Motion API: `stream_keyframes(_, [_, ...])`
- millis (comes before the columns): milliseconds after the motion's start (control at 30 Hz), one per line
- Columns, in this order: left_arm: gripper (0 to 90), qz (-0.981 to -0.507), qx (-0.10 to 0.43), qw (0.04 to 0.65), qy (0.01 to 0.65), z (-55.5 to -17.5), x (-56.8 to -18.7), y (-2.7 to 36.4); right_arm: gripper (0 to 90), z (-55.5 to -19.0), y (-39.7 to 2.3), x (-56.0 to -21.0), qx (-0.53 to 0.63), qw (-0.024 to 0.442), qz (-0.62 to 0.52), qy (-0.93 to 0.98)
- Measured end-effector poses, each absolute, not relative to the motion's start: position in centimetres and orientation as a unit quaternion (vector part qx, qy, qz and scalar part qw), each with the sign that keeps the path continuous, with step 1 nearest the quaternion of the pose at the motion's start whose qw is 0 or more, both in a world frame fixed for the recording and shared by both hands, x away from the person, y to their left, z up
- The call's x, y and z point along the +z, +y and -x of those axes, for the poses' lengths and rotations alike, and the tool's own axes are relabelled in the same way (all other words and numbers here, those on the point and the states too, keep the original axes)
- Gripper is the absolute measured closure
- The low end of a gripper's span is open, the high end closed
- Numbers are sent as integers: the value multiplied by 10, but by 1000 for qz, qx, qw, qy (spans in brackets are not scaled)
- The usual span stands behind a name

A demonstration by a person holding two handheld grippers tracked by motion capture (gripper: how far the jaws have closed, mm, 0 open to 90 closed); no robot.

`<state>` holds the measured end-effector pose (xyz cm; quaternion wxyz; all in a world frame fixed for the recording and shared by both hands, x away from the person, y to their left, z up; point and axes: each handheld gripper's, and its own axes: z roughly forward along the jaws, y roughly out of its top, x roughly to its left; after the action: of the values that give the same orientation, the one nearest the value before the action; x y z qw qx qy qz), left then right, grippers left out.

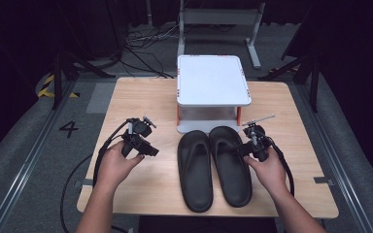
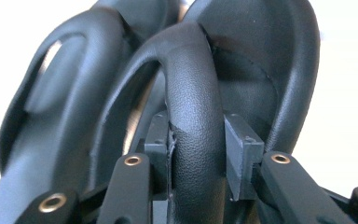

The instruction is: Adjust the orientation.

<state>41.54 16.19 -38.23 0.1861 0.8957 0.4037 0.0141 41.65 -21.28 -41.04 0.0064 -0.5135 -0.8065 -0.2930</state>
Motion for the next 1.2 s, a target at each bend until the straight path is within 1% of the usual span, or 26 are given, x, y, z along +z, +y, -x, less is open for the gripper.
stream_keyframes(67, [510, -896, 13, 185, 403, -416, -383, 162, 604, -416, -213, -412, -285, 6, 514, -809])
stream_keyframes(133, [510, -896, 12, 187, 403, -417, -383, 161, 559, -416, -214, -414, -279, 15, 517, -810])
stream_keyframes(200, [510, -897, 11, 187, 401, -419, -383, 159, 548, -415, -214, -415, -268, 16, 519, -812])
stream_keyframes(333, [509, -898, 12, 188, 397, -421, -383, 156, 499, -413, -214, -415, -255, 3, 518, -816])
stream_keyframes(400, [509, -899, 11, 188, 396, -422, -382, 156, 491, -412, -219, -413, -257, -9, 517, -817])
stream_keyframes(533, [509, -899, 11, 190, 396, -424, -381, 155, 535, -406, -230, -402, -273, -37, 505, -818])
stream_keyframes(633, [509, -899, 15, 188, 395, -426, -380, 152, 577, -398, -239, -394, -243, -83, 505, -824])
stream_keyframes(700, [508, -901, 15, 187, 391, -428, -379, 151, 586, -396, -243, -393, -233, -90, 509, -824])
stream_keyframes(733, [509, -901, 14, 187, 391, -429, -379, 150, 613, -394, -251, -398, -213, -87, 519, -823])
stream_keyframes(767, [509, -901, 15, 188, 391, -429, -379, 149, 613, -394, -251, -398, -213, -87, 519, -823])
stream_keyframes(900, [508, -904, 12, 188, 385, -434, -380, 146, 669, -391, -258, -412, -161, -73, 533, -827])
stream_keyframes(967, [508, -903, 14, 185, 386, -435, -380, 145, 698, -389, -257, -418, -137, -62, 531, -834])
stream_keyframes(1033, [509, -903, 13, 189, 386, -435, -379, 144, 735, -385, -253, -425, -108, -41, 524, -844])
stream_keyframes(1167, [509, -905, 14, 189, 382, -437, -378, 143, 755, -382, -249, -430, -87, -34, 514, -853])
stream_keyframes(1200, [509, -905, 14, 187, 383, -437, -378, 142, 755, -381, -246, -434, -82, -24, 508, -857])
